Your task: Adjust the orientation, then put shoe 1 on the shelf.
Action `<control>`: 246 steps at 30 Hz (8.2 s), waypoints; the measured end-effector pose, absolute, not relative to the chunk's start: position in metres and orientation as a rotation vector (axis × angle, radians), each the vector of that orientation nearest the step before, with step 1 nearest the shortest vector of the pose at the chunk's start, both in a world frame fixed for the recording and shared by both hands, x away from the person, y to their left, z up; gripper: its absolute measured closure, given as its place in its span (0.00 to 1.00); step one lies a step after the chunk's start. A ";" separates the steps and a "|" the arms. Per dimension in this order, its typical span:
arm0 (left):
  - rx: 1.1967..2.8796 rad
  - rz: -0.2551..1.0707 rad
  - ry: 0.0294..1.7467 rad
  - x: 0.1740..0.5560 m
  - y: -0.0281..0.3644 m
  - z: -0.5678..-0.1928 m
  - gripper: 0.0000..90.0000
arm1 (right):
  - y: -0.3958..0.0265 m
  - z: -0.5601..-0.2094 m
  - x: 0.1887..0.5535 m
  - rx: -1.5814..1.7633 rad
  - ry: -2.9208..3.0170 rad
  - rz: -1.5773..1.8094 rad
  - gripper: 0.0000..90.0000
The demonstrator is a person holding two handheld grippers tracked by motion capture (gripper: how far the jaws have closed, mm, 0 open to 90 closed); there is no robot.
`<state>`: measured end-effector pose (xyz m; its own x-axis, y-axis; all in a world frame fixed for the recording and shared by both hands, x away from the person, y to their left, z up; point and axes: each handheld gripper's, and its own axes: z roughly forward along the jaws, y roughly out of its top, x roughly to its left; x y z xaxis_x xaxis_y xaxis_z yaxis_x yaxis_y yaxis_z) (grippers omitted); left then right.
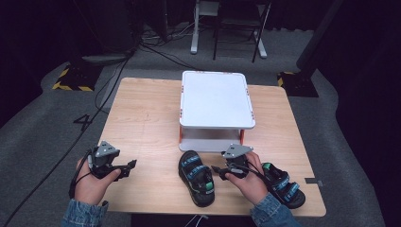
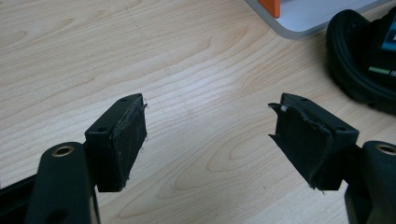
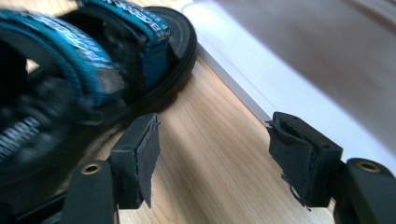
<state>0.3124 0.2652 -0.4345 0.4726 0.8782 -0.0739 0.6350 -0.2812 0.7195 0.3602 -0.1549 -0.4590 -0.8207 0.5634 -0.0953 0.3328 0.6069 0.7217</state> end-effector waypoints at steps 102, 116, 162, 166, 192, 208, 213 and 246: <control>2.065 0.349 1.139 0.321 0.236 -0.438 0.29 | -0.162 -0.425 0.353 0.902 2.191 1.336 0.36; 2.078 0.350 1.133 0.322 0.235 -0.439 0.29 | -0.154 -0.463 0.339 0.941 2.405 1.260 0.51; 2.098 0.337 1.127 0.322 0.228 -0.443 0.29 | -0.112 -0.480 0.362 0.776 2.426 1.220 0.78; 2.094 0.335 1.132 0.322 0.229 -0.444 0.29 | -0.106 -0.489 0.370 0.791 2.394 1.187 0.82; 2.088 0.337 1.124 0.322 0.232 -0.442 0.29 | -0.099 -0.466 0.382 0.817 2.298 1.331 0.50; 2.090 0.337 1.097 0.329 0.229 -0.438 0.29 | -0.177 -0.392 0.341 0.878 2.250 1.383 0.40; 2.085 0.332 1.091 0.333 0.227 -0.437 0.29 | -0.205 -0.385 0.336 0.961 2.223 1.348 0.40; 2.088 0.319 1.096 0.335 0.227 -0.439 0.29 | -0.321 -0.389 0.319 1.276 2.163 1.083 0.32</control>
<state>0.3352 0.2273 -0.4387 0.6034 0.7891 -0.1152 0.6039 -0.3578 0.7123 0.3190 -0.3208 -0.3886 -0.5006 0.8647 0.0417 0.5513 0.2813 0.7855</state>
